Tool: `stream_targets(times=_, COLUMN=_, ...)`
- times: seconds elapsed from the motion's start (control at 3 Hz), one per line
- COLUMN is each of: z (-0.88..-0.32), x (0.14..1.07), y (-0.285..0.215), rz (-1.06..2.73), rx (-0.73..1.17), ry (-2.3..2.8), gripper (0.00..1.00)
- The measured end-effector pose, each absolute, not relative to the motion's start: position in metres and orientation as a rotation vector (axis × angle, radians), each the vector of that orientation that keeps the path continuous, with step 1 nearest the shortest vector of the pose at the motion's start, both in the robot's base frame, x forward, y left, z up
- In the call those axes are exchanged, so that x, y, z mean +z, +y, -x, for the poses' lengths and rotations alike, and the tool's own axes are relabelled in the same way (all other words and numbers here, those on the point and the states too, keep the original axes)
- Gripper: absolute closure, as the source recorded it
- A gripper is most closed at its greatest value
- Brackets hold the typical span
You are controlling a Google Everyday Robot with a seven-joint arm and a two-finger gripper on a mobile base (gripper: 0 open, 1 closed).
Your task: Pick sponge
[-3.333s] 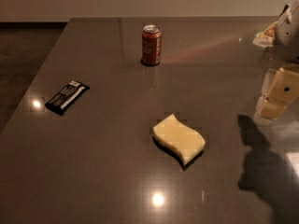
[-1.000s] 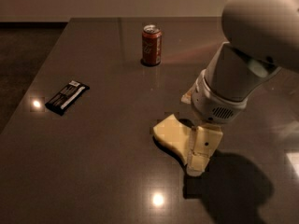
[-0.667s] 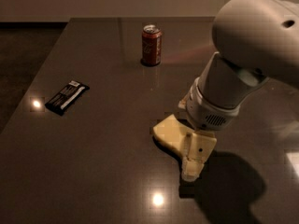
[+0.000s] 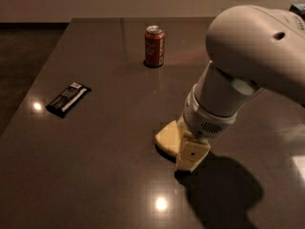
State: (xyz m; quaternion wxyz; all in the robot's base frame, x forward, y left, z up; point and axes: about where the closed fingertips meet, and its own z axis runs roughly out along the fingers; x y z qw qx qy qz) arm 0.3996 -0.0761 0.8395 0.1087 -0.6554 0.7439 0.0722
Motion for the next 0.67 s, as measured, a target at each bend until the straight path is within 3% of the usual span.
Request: stream_targets(times=0.67, z=-0.415, x=0.870, y=-0.085, rz=1.850, rx=0.251, ry=2.202, gripper=0.85)
